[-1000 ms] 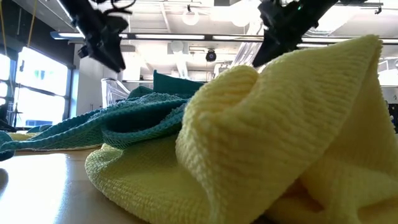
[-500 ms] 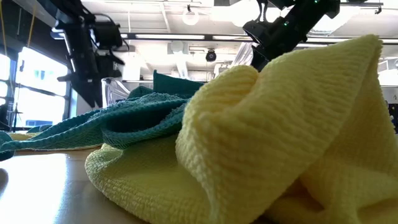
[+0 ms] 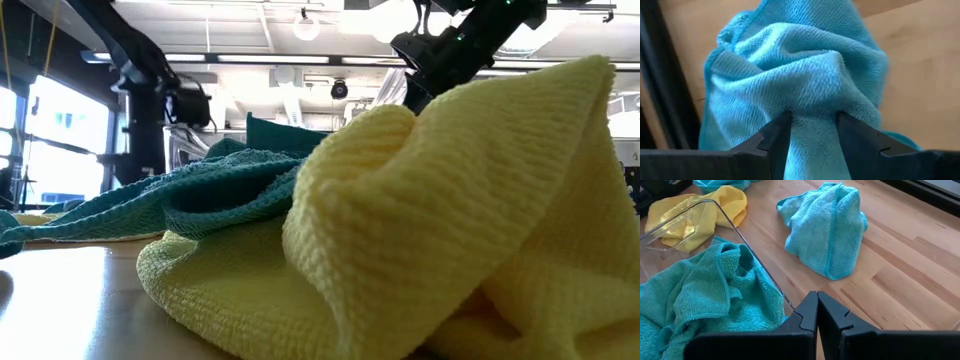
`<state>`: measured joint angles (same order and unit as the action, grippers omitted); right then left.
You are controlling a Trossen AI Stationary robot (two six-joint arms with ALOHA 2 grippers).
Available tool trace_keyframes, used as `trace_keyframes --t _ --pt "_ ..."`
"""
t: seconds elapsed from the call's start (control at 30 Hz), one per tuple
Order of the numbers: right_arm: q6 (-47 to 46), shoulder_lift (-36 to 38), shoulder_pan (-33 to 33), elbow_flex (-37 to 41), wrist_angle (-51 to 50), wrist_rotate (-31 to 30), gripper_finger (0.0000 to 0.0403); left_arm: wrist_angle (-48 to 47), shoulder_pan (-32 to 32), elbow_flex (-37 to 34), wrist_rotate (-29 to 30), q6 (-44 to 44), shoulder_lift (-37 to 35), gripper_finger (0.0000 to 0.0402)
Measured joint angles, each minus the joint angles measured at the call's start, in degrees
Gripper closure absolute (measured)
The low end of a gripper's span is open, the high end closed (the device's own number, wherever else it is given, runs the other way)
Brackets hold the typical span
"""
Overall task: Sort microfiber towel by color & place in baskets
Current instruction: Put the blue towel into the bottom transparent bin
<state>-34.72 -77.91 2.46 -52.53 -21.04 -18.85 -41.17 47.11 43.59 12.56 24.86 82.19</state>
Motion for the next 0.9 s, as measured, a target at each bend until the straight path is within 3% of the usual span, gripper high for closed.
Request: trace_keyframes --t 0.2,0.3,0.43,0.5,0.57,0.77,0.9 --pt "0.00 0.00 0.00 0.00 0.86 1.13 0.0402 1.99 1.24 0.48 -0.71 -1.28 9.18 0.0243" --pt "0.06 0.00 0.02 0.00 0.51 3.25 0.0402 1.80 -0.96 0.92 3.05 -0.94 11.10 0.0247" --pt "0.01 0.00 0.00 0.00 -1.66 7.25 0.0402 3.05 -1.76 0.66 2.86 -3.87 10.77 0.0304" --pt "0.00 0.00 0.00 0.00 -2.76 9.14 0.0402 4.07 -1.74 0.44 2.78 -3.71 9.57 0.0358" --pt "0.07 0.00 -0.52 0.00 -3.37 9.36 0.0402 4.88 -1.65 0.30 2.89 -3.09 7.62 0.0387" --pt "5.02 1.53 -3.61 0.00 -5.17 6.30 0.0403 -1.66 -1.59 2.48 5.69 -0.99 -1.53 0.0398" --pt "7.03 4.43 -5.28 1.47 -8.01 2.03 0.0403 -8.13 -4.15 6.41 3.92 3.20 -8.91 0.0399"
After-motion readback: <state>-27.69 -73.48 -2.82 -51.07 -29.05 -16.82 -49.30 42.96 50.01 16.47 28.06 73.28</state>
